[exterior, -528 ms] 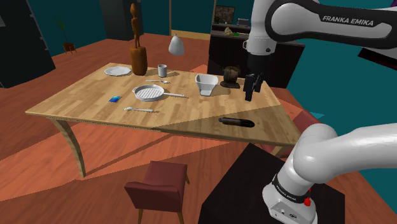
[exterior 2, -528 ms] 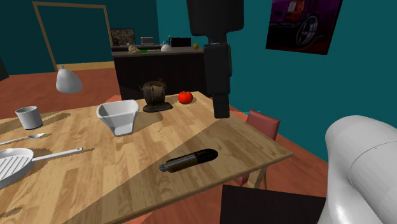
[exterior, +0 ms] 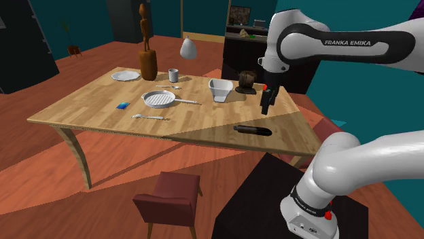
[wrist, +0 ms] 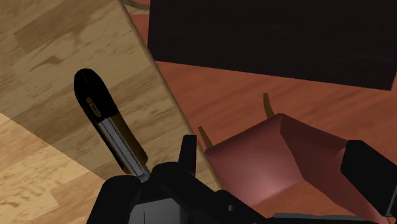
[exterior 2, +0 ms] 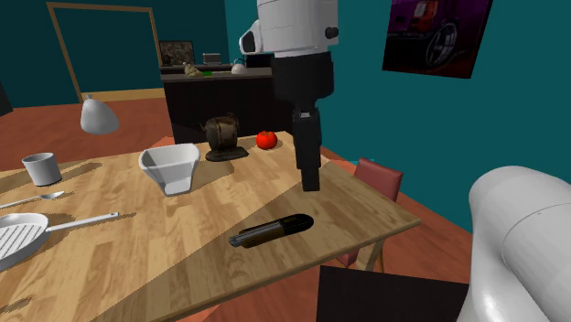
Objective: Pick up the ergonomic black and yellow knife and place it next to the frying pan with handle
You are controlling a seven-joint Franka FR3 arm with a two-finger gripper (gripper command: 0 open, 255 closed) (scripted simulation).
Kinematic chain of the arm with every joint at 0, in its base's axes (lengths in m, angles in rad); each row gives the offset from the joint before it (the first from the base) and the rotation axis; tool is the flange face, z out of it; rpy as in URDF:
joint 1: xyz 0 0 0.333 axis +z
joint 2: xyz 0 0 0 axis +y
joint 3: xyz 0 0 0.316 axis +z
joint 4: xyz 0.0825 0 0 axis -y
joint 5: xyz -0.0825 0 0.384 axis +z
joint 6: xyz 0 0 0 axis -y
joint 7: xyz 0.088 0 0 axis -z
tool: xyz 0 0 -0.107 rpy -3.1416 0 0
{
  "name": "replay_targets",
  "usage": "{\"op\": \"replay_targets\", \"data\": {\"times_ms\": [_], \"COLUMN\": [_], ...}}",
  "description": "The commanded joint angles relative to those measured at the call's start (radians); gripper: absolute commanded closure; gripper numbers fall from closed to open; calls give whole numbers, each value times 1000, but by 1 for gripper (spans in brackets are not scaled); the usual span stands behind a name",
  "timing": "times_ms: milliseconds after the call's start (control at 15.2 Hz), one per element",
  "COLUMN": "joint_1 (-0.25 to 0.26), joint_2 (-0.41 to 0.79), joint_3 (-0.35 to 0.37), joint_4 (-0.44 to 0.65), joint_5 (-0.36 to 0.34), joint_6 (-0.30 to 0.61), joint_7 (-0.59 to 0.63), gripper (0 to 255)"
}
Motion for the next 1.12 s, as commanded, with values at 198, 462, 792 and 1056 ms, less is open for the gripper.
{"op": "replay_targets", "data": {"times_ms": [198,462,792,1056], "joint_1": [-19,-28,-23,1], "joint_2": [67,161,326,490], "joint_3": [-106,-192,-303,-391], "joint_4": [-78,-108,-107,-77], "joint_5": [-75,-123,-153,-130], "joint_6": [170,315,504,654], "joint_7": [-124,-220,-347,-467], "gripper": [0,0,0,0]}}
